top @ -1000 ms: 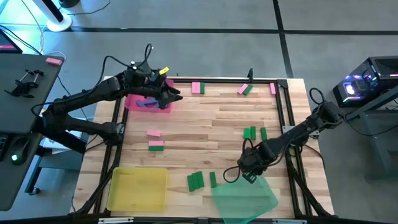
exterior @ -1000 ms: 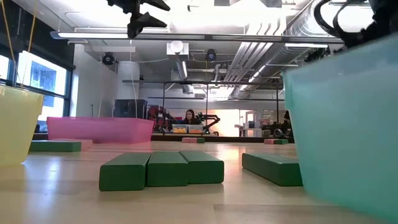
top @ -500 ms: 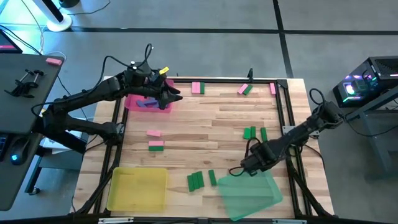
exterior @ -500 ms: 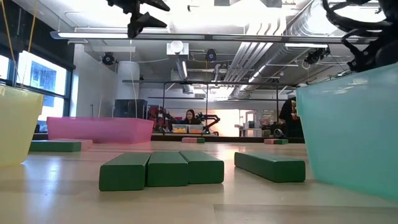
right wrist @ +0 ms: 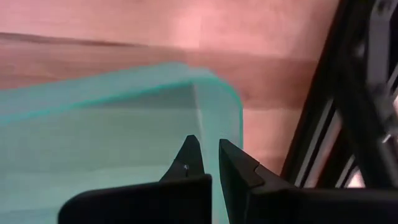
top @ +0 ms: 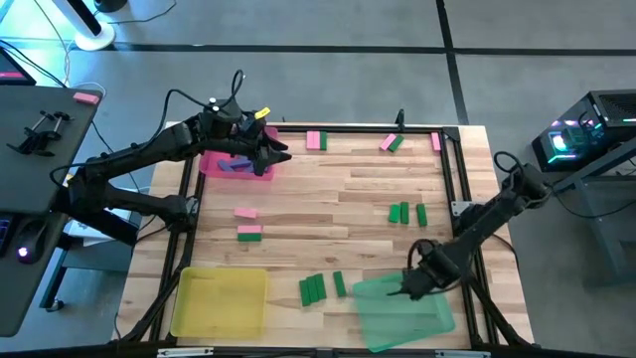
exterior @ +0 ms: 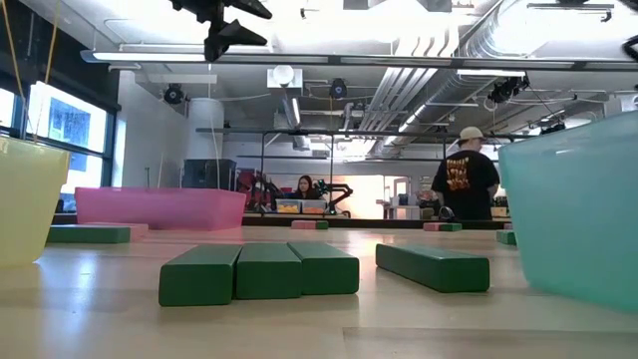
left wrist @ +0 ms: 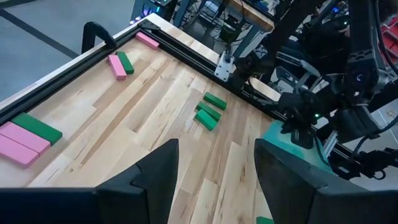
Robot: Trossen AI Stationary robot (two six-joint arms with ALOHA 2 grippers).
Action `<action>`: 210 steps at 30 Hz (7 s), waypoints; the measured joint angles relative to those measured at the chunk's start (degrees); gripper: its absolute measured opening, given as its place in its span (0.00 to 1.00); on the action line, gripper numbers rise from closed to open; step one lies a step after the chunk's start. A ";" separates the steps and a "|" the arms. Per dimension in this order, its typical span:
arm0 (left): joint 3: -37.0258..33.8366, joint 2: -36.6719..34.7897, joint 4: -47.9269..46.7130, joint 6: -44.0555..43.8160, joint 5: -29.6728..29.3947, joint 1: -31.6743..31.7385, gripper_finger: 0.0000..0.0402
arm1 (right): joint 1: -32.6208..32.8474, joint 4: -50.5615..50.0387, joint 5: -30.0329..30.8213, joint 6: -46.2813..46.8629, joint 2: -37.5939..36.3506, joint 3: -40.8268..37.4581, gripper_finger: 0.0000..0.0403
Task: Sort blocks
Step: Put the green block into the light green bin
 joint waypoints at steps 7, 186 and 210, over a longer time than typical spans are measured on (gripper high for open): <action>0.00 0.00 0.00 0.02 1.06 0.02 0.48 | 2.77 2.35 0.92 5.03 0.00 1.30 0.00; 4.13 -16.24 -5.53 11.50 23.39 7.28 0.48 | -26.19 -1.70 2.38 -46.01 45.38 50.18 0.15; 4.13 -16.24 -5.79 11.04 23.37 7.28 0.48 | -29.40 -6.37 12.14 -47.77 45.53 56.52 0.42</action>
